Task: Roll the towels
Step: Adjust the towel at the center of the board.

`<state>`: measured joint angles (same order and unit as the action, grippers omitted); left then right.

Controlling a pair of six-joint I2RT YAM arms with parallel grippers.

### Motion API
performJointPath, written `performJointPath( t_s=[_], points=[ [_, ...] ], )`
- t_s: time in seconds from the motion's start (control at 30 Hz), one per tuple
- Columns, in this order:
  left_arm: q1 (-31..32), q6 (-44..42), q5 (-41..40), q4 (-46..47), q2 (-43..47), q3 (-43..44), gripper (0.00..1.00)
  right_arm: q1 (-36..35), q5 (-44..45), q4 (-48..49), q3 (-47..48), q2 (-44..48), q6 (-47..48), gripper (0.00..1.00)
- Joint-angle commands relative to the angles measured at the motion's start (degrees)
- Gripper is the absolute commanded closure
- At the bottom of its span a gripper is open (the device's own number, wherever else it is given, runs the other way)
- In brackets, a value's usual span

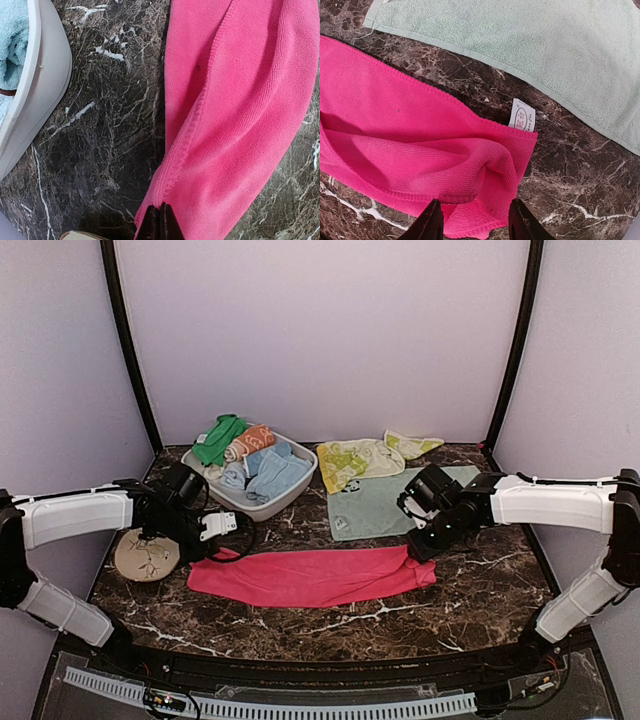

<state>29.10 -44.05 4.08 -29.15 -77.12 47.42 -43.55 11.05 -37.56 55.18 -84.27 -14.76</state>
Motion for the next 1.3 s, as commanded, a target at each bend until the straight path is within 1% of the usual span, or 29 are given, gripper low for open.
performJointPath(
  t_s=[0.0,0.1,0.17,0.23,0.33,0.37,0.43,0.53,0.63,0.77,0.83,0.87,0.9,0.93,0.97,1.0,1.03,1.07,1.1,1.13,1.2,1.27],
  points=[
    [-0.35,0.64,-0.11,-2.94,2.68,1.23,1.00,-0.17,0.42,0.33,0.78,0.74,2.70,0.55],
    [-0.29,0.66,-1.22,-2.88,3.80,1.02,1.00,-0.21,-0.77,2.21,0.70,-0.13,3.74,0.57],
    [-0.29,0.77,-2.05,-3.06,4.67,1.24,1.00,-0.22,-1.06,3.15,1.29,-1.31,4.26,0.62],
    [-0.35,0.84,-2.31,-3.68,5.59,1.51,1.00,-0.26,-1.00,3.55,2.41,-2.55,4.29,0.72],
    [-0.33,0.75,-1.06,-5.74,7.22,1.81,1.00,-0.49,-2.18,3.16,3.48,-2.54,3.65,0.99],
    [-0.28,0.73,-0.46,-6.84,7.70,1.95,1.00,-0.73,-2.25,2.55,3.38,-1.95,3.19,1.00],
    [-0.34,0.57,0.99,-9.03,8.99,2.14,1.00,-1.80,-2.19,0.36,2.66,-0.28,1.65,1.00],
    [-0.36,-0.18,2.81,-12.32,12.09,1.94,1.00,-5.52,-0.85,-4.97,1.84,4.41,-2.79,1.00],
    [-0.28,-1.60,4.26,-15.95,15.63,1.25,1.00,-9.84,-0.44,-11.29,1.17,9.85,-9.15,1.00],
    [-0.29,-3.36,6.89,-22.30,19.80,0.11,1.00,-17.57,-0.46,-20.00,0.10,16.26,-19.52,1.00],
    [-0.23,-4.38,9.01,-25.45,21.40,-1.07,1.00,-20.34,-0.43,-22.37,-1.00,18.00,-24.13,1.00],
    [-0.27,-5.17,11.13,-27.24,22.05,-1.85,1.00,-20.59,0.30,-22.80,-1.01,18.11,-25.34,1.00],
    [-0.15,-5.72,12.79,-28.33,22.44,-2.68,1.00,-20.53,1.97,-22.63,-0.50,17.75,-25.20,0.89],
    [-0.04,-5.83,14.43,-28.81,22.48,-3.49,1.00,-19.84,3.74,-21.32,0.48,16.72,-23.99,0.79],
    [0.16,-5.60,15.97,-29.38,22.27,-4.04,0.96,-18.21,4.46,-19.44,1.58,15.28,-22.46,0.73],
    [0.34,-5.46,17.73,-30.28,21.88,-4.24,0.91,-15.21,4.36,-17.55,2.81,13.31,-20.90,0.71],
    [0.52,-5.59,18.67,-30.98,21.39,-4.22,0.82,-11.83,3.62,-15.25,3.44,10.50,-19.28,0.66],
    [0.66,-5.25,18.31,-30.79,20.99,-3.95,0.77,-8.47,3.10,-13.02,4.08,8.39,-17.85,0.63],
    [0.61,-3.98,16.77,-29.67,20.65,-3.40,0.74,-4.43,3.28,-11.14,4.62,6.46,-16.49,0.63],
    [0.48,-3.50,14.81,-28.39,20.46,-2.72,0.72,-1.91,3.24,-9.04,5.25,4.58,-15.14,0.63],
    [-0.85,-4.44,11.94,-25.25,20.08,-1.59,0.70,1.67,3.82,-6.19,7.03,0.42,-12.63,0.63],
    [-3.86,-5.18,11.43,-22.00,17.99,0.60,0.68,4.20,4.89,-4.25,8.57,-3.50,-10.97,0.63]
  ],
)
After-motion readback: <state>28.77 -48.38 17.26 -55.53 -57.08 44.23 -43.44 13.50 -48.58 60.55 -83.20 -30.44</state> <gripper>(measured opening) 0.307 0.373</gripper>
